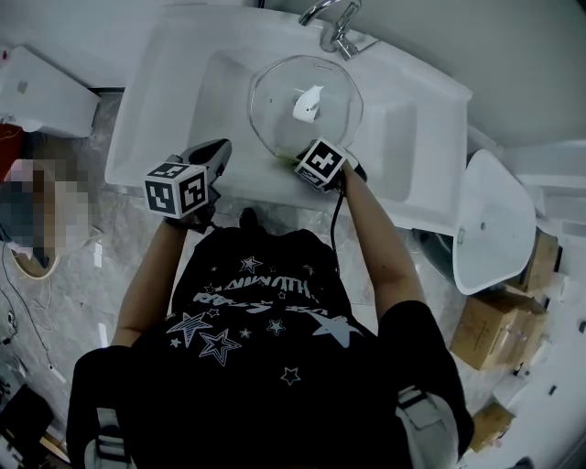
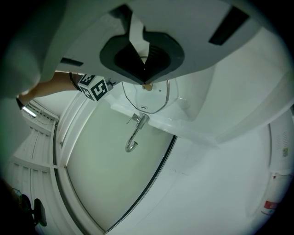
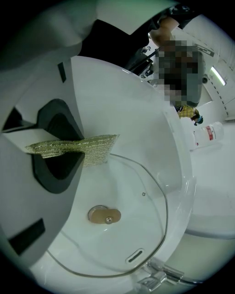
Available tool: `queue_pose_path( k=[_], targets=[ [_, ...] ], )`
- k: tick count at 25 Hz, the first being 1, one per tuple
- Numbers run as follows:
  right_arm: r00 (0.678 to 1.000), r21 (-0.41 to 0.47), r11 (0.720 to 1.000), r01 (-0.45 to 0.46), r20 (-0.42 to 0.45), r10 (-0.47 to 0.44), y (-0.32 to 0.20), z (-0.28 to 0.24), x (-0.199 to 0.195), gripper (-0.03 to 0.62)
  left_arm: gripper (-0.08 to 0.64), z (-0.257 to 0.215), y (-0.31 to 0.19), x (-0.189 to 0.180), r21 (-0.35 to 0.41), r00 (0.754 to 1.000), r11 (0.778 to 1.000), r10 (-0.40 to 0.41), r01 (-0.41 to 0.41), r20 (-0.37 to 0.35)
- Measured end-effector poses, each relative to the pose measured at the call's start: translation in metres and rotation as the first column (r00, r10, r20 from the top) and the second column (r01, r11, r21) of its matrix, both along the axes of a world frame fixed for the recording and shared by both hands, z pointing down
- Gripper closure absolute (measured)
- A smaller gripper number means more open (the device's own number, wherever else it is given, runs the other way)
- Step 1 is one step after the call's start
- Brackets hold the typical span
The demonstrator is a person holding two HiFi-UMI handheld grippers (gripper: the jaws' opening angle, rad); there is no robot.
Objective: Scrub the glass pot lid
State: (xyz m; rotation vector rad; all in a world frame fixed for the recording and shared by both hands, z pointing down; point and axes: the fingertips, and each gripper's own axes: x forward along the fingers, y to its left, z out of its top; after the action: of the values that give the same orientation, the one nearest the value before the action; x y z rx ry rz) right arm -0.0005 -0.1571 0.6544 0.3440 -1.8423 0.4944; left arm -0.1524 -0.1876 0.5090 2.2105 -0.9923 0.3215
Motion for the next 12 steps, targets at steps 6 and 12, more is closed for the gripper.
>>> queue_pose_path(
  k=[6,12],
  targets=[
    [0.999,0.022,1.000,-0.011,0.036,0.010,-0.005,-0.012,0.002,0.519,0.552,-0.005,0.004,-0.006,0.008,0.999,0.999,-0.038,0.038,0.001],
    [0.997,0.077,0.996,-0.036,0.076,0.031,-0.011,-0.033,0.017,0.522,0.552,-0.014,0.007,0.003,0.021,0.998,0.998,-0.067,0.067,-0.005]
  ],
)
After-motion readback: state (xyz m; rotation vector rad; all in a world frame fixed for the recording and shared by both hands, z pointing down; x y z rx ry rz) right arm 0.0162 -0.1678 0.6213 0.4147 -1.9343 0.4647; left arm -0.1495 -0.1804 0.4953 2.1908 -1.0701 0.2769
